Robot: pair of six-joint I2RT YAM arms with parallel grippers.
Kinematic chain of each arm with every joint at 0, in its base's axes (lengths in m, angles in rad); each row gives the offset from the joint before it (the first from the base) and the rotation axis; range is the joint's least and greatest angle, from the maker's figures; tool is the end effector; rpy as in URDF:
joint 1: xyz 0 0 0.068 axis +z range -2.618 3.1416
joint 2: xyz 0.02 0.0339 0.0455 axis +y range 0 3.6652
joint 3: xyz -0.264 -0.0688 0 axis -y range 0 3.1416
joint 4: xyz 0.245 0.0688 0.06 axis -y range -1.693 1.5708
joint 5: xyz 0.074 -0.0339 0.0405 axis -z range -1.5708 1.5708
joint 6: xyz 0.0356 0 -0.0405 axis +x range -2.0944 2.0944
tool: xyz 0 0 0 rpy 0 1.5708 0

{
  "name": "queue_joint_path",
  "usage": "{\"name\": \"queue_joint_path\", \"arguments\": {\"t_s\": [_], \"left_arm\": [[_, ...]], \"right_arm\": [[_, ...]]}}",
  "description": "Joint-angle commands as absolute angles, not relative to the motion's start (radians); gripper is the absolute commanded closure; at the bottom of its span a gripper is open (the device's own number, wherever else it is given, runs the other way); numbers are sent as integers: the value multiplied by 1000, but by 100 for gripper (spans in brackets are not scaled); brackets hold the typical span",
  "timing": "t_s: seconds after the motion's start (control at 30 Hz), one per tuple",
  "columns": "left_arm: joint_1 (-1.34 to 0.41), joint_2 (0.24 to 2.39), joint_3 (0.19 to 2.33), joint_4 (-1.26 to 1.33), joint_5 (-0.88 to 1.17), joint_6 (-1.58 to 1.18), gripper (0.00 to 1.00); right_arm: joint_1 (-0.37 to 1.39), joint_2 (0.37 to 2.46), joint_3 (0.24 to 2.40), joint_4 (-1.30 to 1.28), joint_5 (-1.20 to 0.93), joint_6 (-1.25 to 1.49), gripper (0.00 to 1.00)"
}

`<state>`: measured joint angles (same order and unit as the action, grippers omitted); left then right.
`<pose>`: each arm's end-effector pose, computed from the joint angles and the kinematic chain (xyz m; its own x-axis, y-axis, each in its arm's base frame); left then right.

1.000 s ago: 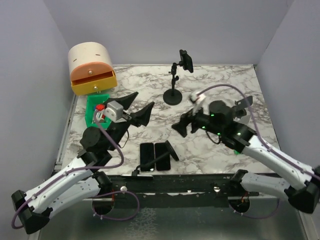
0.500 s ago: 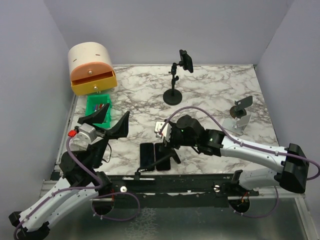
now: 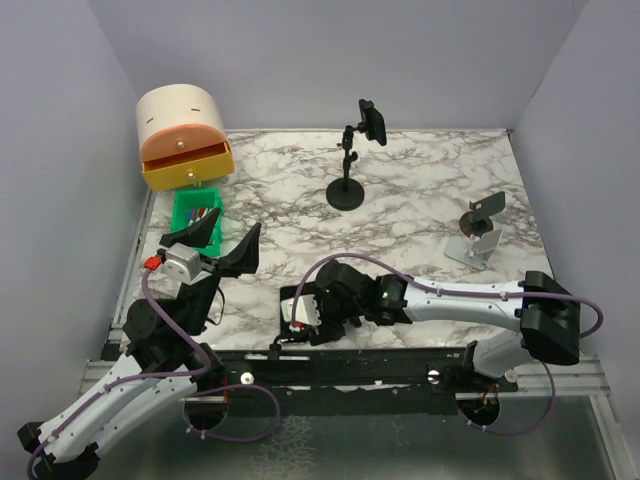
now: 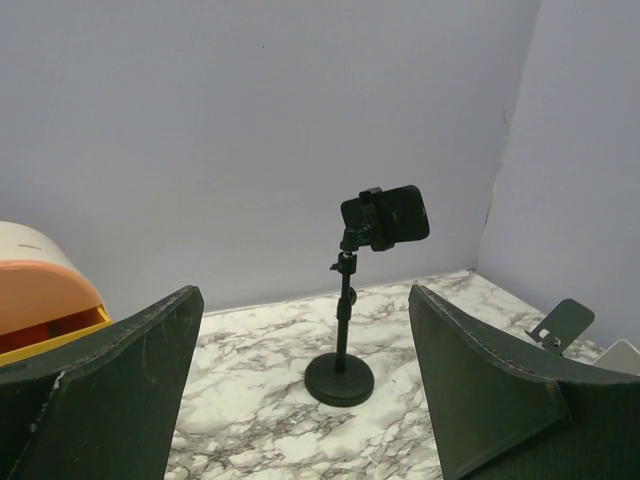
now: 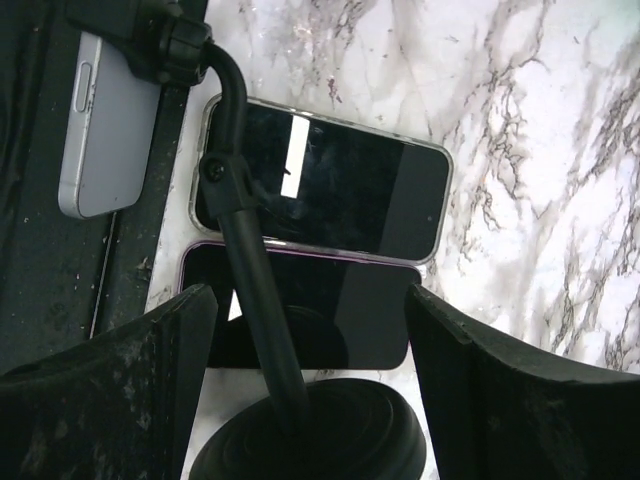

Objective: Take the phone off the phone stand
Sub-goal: Pick up the phone stand with the phone at the center of the board.

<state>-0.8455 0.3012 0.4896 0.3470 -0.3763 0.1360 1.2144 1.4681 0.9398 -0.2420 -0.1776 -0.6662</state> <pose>0.0691 -0.0582 0.3513 0.4012 -0.2625 -0.8775 0.4359 0.8973 -0.0691 0.1033 0.2956 0.2285 0.4064 -0.6518 -0.6403 -0.9101 -0.2267 -0.3468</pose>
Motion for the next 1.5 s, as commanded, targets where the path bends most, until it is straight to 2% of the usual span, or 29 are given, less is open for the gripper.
{"name": "queue_joint_path", "arguments": {"t_s": [0.0,0.53,1.0,1.07,1.2,1.37,1.47], "left_arm": [[-843,294,497,322,-402,137,15],[-842,307,503,308,-411,130,15],[-843,320,502,307,-396,114,15],[-843,322,501,307,-394,114,15],[-842,325,501,307,-398,114,15],[-842,333,502,307,-398,111,15],[-842,336,501,307,-398,108,15]], "right_arm": [[1245,1502,950,-264,-149,-725,20],[1292,1631,984,-245,-111,-753,36],[1299,1683,985,-184,-107,-736,57],[1301,1687,985,-180,-110,-733,62],[1304,1673,973,-161,-101,-730,80],[1304,1610,941,-138,-75,-716,98],[1304,1548,911,-115,-63,-696,100]]}}
